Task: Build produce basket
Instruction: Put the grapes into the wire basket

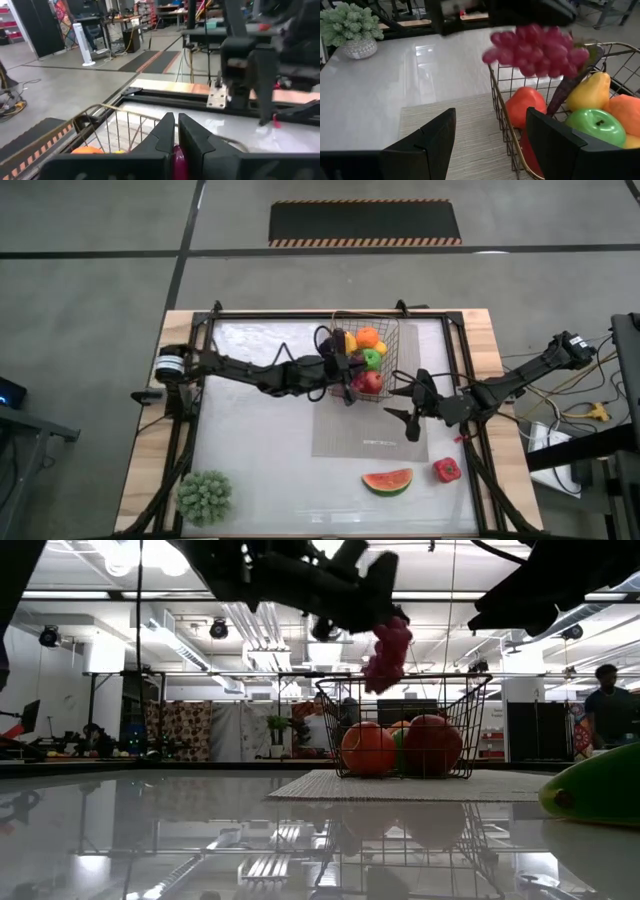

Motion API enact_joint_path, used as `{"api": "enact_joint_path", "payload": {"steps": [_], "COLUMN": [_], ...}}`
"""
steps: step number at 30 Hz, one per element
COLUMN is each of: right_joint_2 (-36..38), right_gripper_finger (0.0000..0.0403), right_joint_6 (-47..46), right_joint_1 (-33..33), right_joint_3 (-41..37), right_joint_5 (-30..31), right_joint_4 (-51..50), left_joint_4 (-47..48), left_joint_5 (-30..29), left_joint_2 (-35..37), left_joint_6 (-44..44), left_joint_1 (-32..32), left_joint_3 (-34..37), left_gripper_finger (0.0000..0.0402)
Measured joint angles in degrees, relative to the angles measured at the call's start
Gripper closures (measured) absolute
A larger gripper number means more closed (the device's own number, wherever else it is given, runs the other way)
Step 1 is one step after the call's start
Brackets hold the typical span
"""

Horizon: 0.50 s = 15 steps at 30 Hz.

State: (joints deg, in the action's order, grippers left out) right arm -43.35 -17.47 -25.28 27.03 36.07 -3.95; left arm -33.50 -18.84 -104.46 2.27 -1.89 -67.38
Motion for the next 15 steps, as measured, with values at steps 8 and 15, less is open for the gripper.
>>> {"api": "enact_joint_path", "payload": {"steps": [8, 15], "right_joint_2": [0.0, -0.5], "right_gripper_finger": [0.0177, 0.0177], "right_joint_6": [-1.5, -2.4], "right_joint_1": [0.0, 0.0], "right_joint_3": [0.0, 0.0], "right_joint_5": [0.0, 0.0], "right_joint_4": [0.0, 0.0], "left_joint_4": [0.3, 0.1], "left_joint_5": [-1.6, -1.5], "left_joint_2": [-5.4, -6.0], "left_joint_6": [-0.4, -0.4], "left_joint_1": [-2.4, -3.1], "left_joint_3": [-1.6, -1.3], "left_gripper_finger": [0.0401, 0.0390]}}
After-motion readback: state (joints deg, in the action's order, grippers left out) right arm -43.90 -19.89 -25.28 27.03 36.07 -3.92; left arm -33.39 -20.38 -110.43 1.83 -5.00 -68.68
